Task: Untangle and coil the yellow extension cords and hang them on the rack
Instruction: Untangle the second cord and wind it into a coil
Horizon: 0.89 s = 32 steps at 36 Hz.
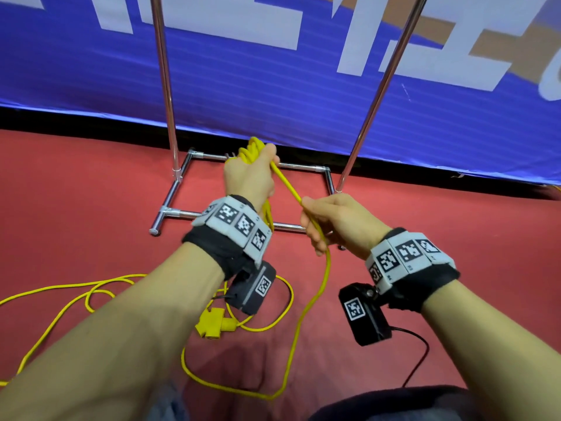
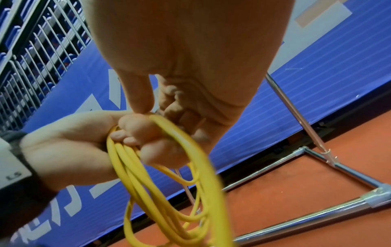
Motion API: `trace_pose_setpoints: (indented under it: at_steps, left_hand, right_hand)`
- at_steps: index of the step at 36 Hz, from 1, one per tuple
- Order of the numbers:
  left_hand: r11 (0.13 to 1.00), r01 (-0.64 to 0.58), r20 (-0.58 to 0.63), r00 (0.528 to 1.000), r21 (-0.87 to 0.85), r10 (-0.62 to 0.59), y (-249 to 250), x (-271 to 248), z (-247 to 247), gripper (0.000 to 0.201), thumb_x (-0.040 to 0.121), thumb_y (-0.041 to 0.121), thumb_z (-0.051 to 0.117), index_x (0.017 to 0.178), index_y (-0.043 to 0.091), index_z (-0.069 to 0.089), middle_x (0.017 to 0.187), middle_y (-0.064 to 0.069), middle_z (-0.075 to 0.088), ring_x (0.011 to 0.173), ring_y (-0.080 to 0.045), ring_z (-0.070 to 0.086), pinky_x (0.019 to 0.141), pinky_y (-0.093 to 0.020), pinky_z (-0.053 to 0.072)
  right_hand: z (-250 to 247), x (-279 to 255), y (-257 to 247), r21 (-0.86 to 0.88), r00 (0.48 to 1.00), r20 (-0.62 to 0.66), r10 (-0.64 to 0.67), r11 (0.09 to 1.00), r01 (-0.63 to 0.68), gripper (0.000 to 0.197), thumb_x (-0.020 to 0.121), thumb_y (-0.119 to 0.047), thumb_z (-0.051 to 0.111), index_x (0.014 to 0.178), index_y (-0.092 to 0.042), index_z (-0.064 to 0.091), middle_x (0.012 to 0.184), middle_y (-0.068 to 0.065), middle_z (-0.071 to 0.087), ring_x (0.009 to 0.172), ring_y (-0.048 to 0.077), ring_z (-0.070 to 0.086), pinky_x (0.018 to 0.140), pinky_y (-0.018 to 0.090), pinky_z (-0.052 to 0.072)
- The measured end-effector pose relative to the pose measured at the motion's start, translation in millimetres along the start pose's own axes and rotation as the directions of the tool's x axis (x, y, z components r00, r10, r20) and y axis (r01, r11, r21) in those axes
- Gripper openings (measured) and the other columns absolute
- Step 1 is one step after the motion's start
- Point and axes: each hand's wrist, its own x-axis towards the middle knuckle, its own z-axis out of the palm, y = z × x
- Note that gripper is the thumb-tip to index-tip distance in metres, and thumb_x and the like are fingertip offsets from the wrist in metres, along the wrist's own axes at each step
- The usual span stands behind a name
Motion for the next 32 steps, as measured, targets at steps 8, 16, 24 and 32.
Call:
trace_pose_setpoints:
  at_steps: [8,16,24,32]
  left_hand:
    - [1.000,-0.022,0.043,0.999,0.002,0.022,4.5,3.9,-6.1,0.030,0.091,0.023,0.065,0.065,0.009,0.060,0.034,0.003,0.038,0.028,-0.013,0.033,0.041,-0.021,0.029]
    - [0.995,0.101,0.191,0.977,-0.022,-0.095,-14.7,-16.3,5.9,0.027,0.084,0.023,0.069,0.063,0.008,0.061,0.043,-0.007,0.044,0.040,-0.023,0.040,0.051,-0.038,0.037]
    - [0.987,0.137,0.209,0.971,-0.084,-0.117,2.0,-0.2,-1.1,0.030,0.093,0.018,0.060,0.065,0.006,0.059,0.046,-0.006,0.039,0.031,-0.015,0.033,0.038,-0.022,0.027]
    - [0.962,0.206,0.379,0.917,-0.177,-0.127,26.0,9.1,-21.9,0.027,0.097,0.014,0.050,0.074,0.003,0.056,0.058,-0.008,0.052,0.025,-0.006,0.027,0.031,-0.017,0.023]
  right_hand:
    - [1.7,-2.0,-1.7,-0.002,1.000,0.006,-0.018,1.000,0.018,0.036,0.102,-0.019,0.041,0.075,-0.001,0.057,0.050,0.007,0.050,0.040,0.021,0.045,0.046,0.027,0.045]
    - [15.0,13.8,-17.5,0.039,0.982,-0.138,-0.132,0.990,0.139,0.041,0.102,-0.016,0.042,0.067,-0.003,0.059,0.046,0.005,0.051,0.040,0.021,0.041,0.046,0.030,0.040]
    - [9.0,5.1,-12.0,0.069,0.997,-0.041,-0.065,0.995,0.067,0.033,0.101,-0.019,0.044,0.076,-0.002,0.058,0.050,0.006,0.049,0.041,0.018,0.043,0.046,0.027,0.043]
    - [4.0,-7.6,-12.7,0.032,0.993,0.116,-0.025,0.999,0.021,0.027,0.100,-0.014,0.044,0.080,-0.004,0.060,0.056,0.009,0.053,0.047,0.021,0.052,0.053,0.029,0.048]
